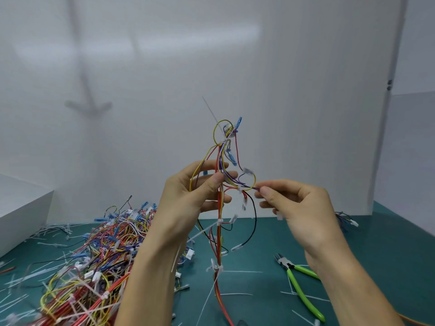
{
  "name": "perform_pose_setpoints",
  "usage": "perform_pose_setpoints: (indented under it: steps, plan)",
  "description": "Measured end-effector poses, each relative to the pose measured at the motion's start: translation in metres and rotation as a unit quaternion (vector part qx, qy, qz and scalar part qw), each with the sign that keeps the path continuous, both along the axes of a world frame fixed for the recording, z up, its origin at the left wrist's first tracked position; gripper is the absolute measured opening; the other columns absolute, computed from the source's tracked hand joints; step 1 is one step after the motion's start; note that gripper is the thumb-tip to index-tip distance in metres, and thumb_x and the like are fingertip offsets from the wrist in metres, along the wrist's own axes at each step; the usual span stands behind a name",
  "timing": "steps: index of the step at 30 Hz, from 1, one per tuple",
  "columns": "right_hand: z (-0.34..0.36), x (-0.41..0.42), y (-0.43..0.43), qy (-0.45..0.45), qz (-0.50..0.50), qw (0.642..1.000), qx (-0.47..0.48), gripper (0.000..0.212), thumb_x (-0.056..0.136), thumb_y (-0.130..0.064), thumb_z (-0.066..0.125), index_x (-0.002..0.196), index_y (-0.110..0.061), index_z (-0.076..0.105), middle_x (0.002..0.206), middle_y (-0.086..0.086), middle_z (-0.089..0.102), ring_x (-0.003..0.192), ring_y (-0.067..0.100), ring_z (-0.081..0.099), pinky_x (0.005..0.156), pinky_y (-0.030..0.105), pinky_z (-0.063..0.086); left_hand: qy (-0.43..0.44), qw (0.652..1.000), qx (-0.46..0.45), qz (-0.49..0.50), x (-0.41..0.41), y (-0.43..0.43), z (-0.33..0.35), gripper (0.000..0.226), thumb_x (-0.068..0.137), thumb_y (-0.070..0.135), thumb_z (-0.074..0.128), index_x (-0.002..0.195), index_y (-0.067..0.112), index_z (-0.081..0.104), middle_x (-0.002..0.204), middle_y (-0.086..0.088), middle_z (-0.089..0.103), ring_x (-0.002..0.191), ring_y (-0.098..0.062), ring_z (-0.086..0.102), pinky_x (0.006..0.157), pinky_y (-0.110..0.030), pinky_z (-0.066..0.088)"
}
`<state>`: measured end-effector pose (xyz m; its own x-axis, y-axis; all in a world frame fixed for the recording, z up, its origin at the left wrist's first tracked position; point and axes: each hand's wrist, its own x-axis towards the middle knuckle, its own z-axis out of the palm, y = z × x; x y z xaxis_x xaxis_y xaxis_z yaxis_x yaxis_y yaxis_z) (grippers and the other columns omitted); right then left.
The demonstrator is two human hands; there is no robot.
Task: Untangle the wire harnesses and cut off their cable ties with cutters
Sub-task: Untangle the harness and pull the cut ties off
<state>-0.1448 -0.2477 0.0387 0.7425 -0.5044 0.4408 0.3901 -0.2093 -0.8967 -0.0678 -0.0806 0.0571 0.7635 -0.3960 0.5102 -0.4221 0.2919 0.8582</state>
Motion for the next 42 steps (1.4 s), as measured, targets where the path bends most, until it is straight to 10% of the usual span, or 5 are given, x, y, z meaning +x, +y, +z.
perform_pose_setpoints:
  steps: [12,16,20,33,42]
  plan:
    - [0.006,-0.005,0.012,0.017,0.024,0.988,-0.15,0.017,0.093,-0.03,0.064,0.082,-0.027,0.077,0.079,-0.01,0.076,0.075,0.008,0.072,0.08,0.038,0.058,-0.001,0.998,-0.017,0.06,-0.001,-0.008,-0.002,0.024,0.087,0.005,0.072,0.1,0.024,0.067,0.081,0.004,0.072,0.066,-0.022,0.073,0.058,-0.025,0.057]
    - [0.002,-0.008,0.017,0.061,-0.021,0.972,-0.227,0.026,0.077,-0.069,0.059,0.085,-0.049,0.073,0.088,-0.021,0.071,0.089,-0.003,0.064,0.072,0.012,0.048,-0.025,0.996,-0.016,0.086,-0.005,-0.018,-0.003,0.026,0.084,0.0,0.073,0.098,0.021,0.066,0.079,0.008,0.07,0.063,-0.017,0.072,0.055,-0.027,0.058]
    - [0.001,-0.009,0.021,0.061,-0.159,0.918,-0.359,0.028,0.08,-0.057,0.068,0.106,-0.048,0.072,0.1,-0.015,0.051,0.096,0.006,0.043,0.07,0.01,0.033,-0.056,0.988,-0.002,0.145,-0.011,-0.03,-0.006,0.027,0.082,0.002,0.075,0.099,0.02,0.065,0.085,0.005,0.068,0.067,-0.029,0.072,0.056,-0.031,0.058]
    - [-0.001,-0.002,-0.003,-0.035,-0.043,0.998,0.001,0.025,0.079,-0.005,0.08,0.08,-0.03,0.078,0.071,-0.001,0.076,0.07,0.02,0.075,0.07,0.03,0.061,-0.058,0.987,0.134,-0.059,-0.024,-0.021,0.004,0.036,0.095,0.015,0.061,0.131,0.022,0.061,0.12,0.016,0.07,0.108,0.002,0.065,0.086,-0.008,0.049]
    - [0.006,-0.007,-0.01,-0.058,0.011,0.988,0.141,0.017,0.071,-0.007,0.077,0.086,-0.015,0.076,0.076,0.005,0.077,0.066,0.016,0.074,0.056,0.018,0.055,-0.029,0.98,0.19,-0.047,0.0,0.015,-0.003,0.031,0.072,0.042,0.073,0.091,0.018,0.078,0.089,-0.005,0.076,0.08,-0.017,0.073,0.076,-0.023,0.057]
